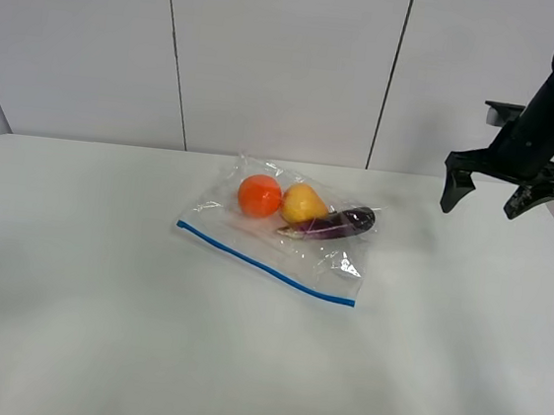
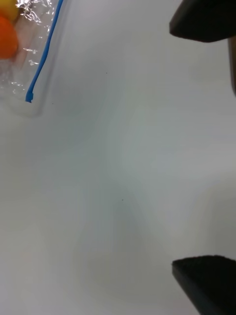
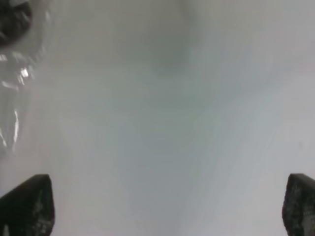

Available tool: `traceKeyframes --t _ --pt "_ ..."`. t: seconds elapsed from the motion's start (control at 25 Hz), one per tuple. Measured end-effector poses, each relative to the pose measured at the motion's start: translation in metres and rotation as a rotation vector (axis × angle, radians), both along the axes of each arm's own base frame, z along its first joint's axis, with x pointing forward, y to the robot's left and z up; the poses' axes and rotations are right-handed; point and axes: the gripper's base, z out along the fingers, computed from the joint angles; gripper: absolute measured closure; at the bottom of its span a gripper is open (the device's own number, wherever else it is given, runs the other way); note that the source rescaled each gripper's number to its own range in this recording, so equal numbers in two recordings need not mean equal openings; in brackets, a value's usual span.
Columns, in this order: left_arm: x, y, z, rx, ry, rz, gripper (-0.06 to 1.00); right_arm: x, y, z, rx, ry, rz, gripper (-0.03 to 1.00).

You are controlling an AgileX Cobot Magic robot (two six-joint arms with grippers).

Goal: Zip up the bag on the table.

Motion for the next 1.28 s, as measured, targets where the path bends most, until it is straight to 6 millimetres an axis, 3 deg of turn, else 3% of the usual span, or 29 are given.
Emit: traceKeyframes --t 0.24,0.48,0.84,1.04,1.12,1.28 --pt "0.000 0.000 0.000 0.002 0.000 -0.001 -0.06 -0.056 0.003 0.022 0.001 0.021 -0.004 -0.03" --pt "0.000 0.000 0.000 0.002 0.000 -0.001 -0.06 -0.135 0.010 0.041 0.045 0.015 -0.015 -0.03" --pt "0.000 0.000 0.000 0.002 0.000 -0.001 -0.06 -0.268 0.017 0.017 0.053 0.009 -0.020 -0.03" --pt "0.000 0.000 0.000 0.002 0.000 -0.001 -0.06 -0.321 0.020 0.010 0.054 -0.265 -0.032 -0.03" --pt "0.000 0.000 0.000 0.002 0.000 -0.001 -0.06 -0.347 0.022 0.025 0.054 -0.502 -0.031 -0.03" --pt "0.000 0.000 0.000 0.002 0.000 -0.001 -0.06 -0.377 0.023 0.035 0.050 -0.711 -0.024 -0.03"
